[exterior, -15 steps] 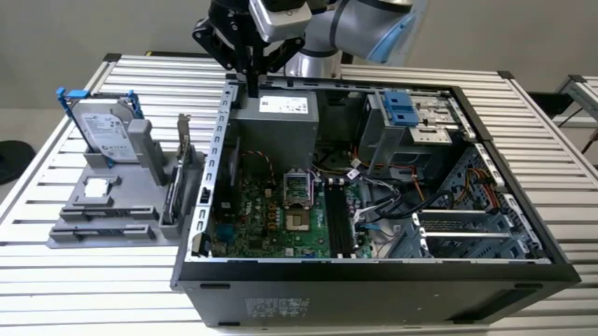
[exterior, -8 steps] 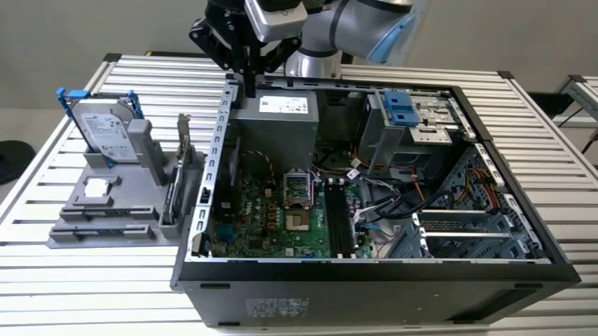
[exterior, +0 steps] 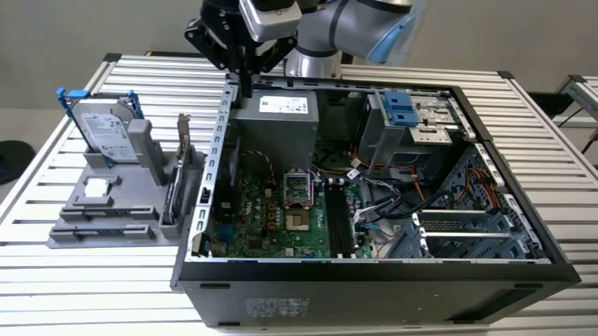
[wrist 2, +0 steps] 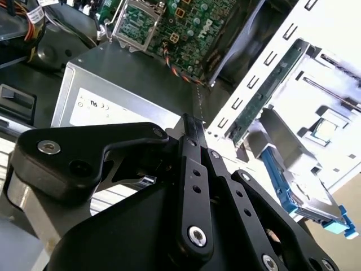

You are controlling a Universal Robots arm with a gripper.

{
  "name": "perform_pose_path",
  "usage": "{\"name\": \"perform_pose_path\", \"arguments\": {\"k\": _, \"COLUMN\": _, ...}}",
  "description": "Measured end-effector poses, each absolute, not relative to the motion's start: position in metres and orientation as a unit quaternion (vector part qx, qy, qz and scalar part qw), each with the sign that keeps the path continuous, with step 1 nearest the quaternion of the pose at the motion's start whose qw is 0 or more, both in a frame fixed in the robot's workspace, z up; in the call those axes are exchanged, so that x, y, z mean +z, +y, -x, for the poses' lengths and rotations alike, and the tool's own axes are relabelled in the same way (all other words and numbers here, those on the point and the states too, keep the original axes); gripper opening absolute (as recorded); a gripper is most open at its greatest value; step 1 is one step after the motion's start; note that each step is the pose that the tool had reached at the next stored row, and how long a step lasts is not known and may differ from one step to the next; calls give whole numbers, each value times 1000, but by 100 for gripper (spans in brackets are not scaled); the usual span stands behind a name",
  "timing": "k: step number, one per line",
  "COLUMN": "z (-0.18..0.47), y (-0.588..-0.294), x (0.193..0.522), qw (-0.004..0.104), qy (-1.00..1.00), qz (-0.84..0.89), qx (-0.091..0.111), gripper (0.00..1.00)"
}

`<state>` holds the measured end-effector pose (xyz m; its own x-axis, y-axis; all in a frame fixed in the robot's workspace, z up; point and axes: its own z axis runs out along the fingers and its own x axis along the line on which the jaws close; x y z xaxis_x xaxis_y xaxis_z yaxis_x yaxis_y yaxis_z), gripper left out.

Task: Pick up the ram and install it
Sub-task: 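Reach for the ram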

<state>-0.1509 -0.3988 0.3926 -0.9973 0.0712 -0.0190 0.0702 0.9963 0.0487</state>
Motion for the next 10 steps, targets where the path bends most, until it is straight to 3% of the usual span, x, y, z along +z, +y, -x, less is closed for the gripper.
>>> {"name": "perform_pose_path", "arguments": {"k": 10, "z": 154, "y": -399, "x": 393, "qw": 10, "qy": 999, "qz": -35, "qx": 24, "gripper": 0}}
